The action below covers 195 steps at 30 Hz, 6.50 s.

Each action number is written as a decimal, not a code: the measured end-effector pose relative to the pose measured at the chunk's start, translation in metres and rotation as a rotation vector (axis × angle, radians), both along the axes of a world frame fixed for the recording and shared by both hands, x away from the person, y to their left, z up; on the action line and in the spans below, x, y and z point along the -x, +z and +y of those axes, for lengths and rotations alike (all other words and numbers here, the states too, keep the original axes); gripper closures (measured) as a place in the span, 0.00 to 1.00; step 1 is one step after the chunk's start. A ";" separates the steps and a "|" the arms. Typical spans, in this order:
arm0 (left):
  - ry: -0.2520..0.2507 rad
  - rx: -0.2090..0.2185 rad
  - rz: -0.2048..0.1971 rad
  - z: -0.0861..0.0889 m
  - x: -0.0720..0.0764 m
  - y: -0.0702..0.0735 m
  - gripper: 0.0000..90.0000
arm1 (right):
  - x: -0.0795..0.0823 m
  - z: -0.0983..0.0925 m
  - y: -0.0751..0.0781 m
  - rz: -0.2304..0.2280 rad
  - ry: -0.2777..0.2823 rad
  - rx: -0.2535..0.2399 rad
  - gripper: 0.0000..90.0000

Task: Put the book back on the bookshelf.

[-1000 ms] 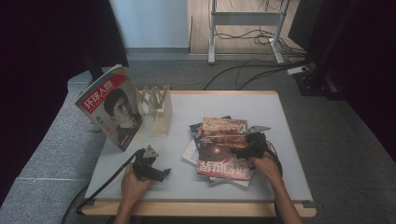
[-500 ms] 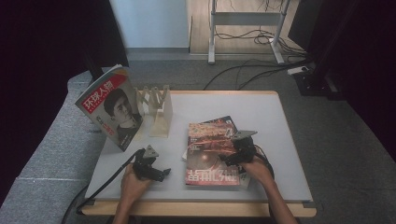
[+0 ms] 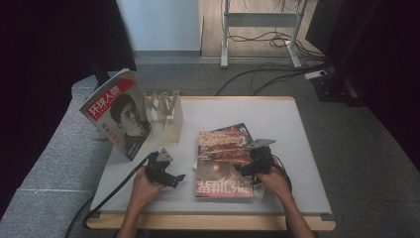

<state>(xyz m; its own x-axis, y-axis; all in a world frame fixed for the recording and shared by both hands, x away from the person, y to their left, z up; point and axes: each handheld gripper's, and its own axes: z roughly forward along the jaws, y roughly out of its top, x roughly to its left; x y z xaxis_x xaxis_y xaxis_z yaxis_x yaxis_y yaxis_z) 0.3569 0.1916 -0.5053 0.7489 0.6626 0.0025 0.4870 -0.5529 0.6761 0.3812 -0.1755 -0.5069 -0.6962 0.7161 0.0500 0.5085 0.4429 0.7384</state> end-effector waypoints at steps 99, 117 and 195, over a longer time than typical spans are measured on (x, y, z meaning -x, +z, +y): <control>-0.113 -0.003 0.061 -0.108 -0.118 0.007 0.00 | 0.085 -0.051 -0.005 -0.079 -0.025 0.049 0.00; -0.074 0.008 0.062 -0.093 -0.096 0.006 0.00 | 0.067 -0.078 -0.006 -0.082 -0.151 0.032 0.00; -0.185 0.030 0.167 -0.074 0.024 0.001 0.00 | -0.047 -0.099 -0.006 -0.060 -0.393 0.017 0.11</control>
<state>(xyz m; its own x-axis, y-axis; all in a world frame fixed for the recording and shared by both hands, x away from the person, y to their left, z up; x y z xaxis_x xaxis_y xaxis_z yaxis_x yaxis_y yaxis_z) 0.3326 0.1172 -0.5039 0.8459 0.5120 -0.1495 0.4858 -0.6239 0.6122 0.4284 -0.2749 -0.5129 -0.3701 0.9290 0.0036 0.5977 0.2352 0.7665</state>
